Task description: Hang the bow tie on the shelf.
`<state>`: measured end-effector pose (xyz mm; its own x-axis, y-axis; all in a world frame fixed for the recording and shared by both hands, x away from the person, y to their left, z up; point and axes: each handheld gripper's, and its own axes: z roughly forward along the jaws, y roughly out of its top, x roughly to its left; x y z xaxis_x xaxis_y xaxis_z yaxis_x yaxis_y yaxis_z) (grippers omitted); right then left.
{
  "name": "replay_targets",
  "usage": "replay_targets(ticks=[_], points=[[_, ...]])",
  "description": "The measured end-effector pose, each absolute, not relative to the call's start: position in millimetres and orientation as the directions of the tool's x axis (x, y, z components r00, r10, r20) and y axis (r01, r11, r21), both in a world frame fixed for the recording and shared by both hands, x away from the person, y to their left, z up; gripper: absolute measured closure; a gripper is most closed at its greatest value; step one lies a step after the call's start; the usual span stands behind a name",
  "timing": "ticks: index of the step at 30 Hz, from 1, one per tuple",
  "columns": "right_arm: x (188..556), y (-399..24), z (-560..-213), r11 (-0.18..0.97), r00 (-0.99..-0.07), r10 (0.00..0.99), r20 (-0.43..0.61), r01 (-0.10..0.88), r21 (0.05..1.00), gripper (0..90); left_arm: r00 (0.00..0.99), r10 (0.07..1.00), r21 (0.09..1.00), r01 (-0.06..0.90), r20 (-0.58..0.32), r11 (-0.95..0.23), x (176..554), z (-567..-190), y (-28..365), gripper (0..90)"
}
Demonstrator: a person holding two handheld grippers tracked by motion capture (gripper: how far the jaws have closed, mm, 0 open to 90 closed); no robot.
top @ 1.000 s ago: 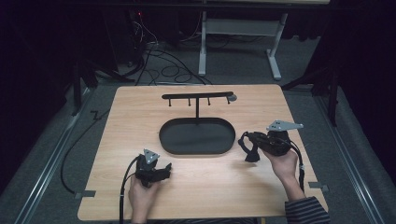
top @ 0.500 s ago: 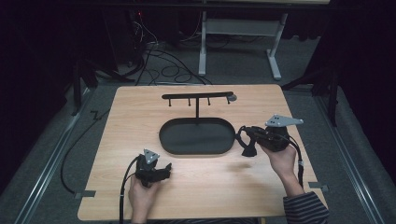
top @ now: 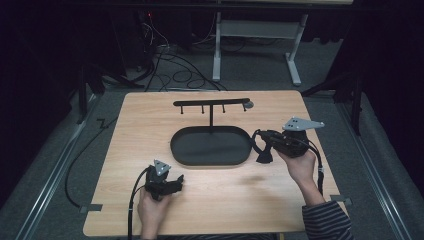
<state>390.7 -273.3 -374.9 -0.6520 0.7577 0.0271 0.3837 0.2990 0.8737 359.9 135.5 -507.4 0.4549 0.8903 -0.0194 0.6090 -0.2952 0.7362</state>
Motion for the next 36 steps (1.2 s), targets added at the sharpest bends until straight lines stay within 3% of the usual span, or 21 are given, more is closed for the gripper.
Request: replay_targets(ticks=[36], points=[[434,-248,-345,0.311,-0.641,0.768,0.02,0.399,0.863,90.0,0.458,0.889,0.736,0.608,-0.018,-0.298,360,-507,135,21.0]])
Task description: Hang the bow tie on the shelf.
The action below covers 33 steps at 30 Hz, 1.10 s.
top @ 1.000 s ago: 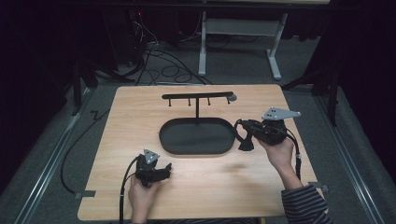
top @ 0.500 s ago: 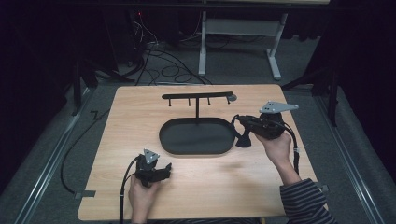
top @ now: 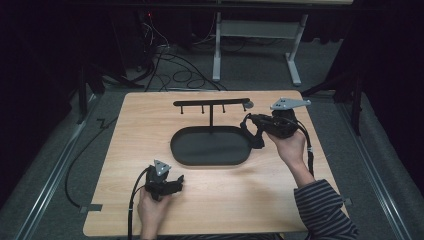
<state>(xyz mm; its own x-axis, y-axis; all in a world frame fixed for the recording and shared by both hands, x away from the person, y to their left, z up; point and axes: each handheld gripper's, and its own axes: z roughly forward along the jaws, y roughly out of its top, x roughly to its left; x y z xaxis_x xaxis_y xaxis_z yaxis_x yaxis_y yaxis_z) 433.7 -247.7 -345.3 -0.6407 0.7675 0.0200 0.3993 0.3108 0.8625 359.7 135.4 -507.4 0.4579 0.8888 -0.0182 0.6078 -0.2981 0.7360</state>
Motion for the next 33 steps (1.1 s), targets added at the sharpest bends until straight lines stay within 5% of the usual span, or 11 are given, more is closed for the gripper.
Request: replay_targets(ticks=[33], points=[[477,-238,-333,0.275,-0.585,0.811,0.032,0.429,0.861,90.0,0.458,0.889,0.736,0.609,-0.021,-0.296,360,-507,136,21.1]])
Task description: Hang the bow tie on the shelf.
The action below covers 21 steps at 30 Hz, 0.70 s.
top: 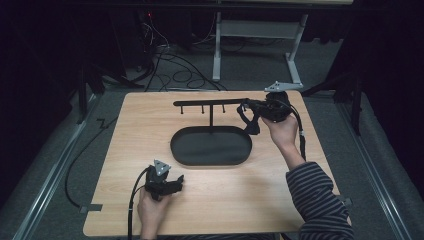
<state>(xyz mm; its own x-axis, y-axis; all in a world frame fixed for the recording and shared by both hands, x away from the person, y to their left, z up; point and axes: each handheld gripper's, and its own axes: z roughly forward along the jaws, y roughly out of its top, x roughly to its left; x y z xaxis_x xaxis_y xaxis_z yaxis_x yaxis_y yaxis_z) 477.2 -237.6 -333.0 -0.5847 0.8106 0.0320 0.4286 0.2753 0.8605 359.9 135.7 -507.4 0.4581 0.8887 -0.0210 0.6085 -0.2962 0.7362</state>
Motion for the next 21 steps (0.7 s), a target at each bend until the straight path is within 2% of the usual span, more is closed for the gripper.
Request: replay_targets(ticks=[21], points=[[491,-236,-342,0.291,-0.567,0.823,0.022,0.454,0.842,87.4,0.458,0.889,0.736,0.608,-0.019,-0.298,360,-507,136,21.1]])
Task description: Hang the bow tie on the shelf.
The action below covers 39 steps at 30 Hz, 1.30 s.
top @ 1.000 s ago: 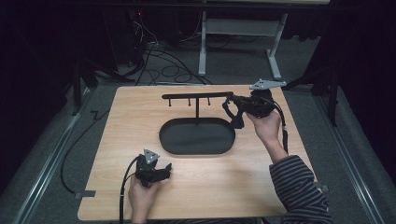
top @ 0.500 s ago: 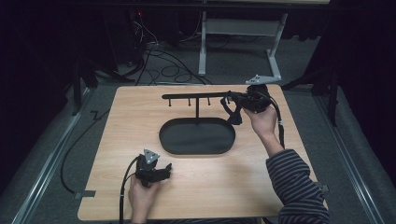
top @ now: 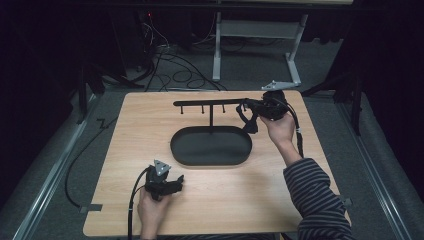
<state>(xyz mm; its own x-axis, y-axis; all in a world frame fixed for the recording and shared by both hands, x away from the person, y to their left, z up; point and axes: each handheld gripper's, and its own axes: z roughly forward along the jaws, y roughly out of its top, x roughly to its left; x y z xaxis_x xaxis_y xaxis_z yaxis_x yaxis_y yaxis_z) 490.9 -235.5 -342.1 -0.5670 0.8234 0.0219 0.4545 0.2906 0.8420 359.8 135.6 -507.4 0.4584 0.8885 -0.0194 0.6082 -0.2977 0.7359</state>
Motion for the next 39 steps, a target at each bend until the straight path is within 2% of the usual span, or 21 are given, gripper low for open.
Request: replay_targets(ticks=[8,13,24,39], points=[[493,-237,-345,0.294,-0.562,0.827,0.026,0.471,0.832,85.6,0.458,0.889,0.737,0.608,-0.02,-0.297,360,-507,135,21.1],[492,-238,-344,0.285,-0.562,0.826,0.044,0.483,0.828,81.1,0.458,0.889,0.736,0.608,-0.02,-0.297,360,-507,135,21.1],[491,-240,-342,0.276,-0.569,0.82,0.058,0.482,0.832,80.5,0.458,0.889,0.737,0.608,-0.021,-0.296,360,-507,135,21.1],[479,-249,-331,0.252,-0.576,0.814,0.077,0.47,0.846,71.8,0.458,0.889,0.736,0.608,-0.019,-0.297,360,-507,136,21.2]])
